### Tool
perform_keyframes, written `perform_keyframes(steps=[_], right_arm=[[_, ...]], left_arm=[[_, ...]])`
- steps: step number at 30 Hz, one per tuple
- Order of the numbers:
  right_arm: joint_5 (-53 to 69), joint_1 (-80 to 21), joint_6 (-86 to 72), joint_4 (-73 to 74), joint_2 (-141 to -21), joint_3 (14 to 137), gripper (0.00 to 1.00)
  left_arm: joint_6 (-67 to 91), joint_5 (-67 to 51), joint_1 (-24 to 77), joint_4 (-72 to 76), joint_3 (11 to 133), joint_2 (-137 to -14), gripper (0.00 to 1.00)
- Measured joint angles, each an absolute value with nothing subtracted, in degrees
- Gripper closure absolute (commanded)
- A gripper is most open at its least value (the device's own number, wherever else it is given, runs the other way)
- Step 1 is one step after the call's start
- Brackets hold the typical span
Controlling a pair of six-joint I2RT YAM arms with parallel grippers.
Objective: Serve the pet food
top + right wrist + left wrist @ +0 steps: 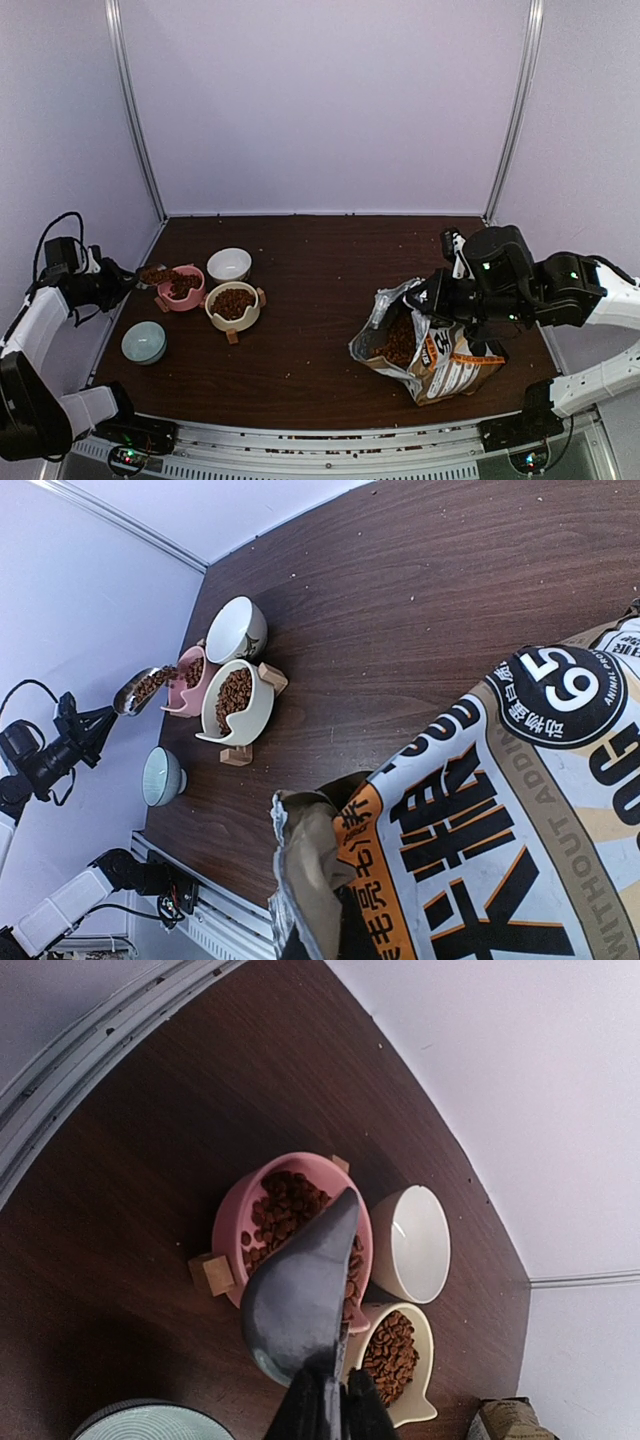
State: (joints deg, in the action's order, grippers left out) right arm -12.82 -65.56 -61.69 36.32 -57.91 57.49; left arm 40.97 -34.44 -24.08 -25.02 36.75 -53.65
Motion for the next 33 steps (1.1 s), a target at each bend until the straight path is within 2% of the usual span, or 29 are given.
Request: perform_keyframes(steps=[23,33], right_arm=[[-12.67,-65.21,-61.63,36.42,-57.91,57.49,1.0],[-12.58,-65.1,-61.28,36.42,-57.93,57.49,1.0]], left_arm=[[23.79,-27.81,-23.86,-38.79,51.44,-58.74,1.0],[18.06,-22.61,-18.39,-42.87,54.98,-61.19,1.0]])
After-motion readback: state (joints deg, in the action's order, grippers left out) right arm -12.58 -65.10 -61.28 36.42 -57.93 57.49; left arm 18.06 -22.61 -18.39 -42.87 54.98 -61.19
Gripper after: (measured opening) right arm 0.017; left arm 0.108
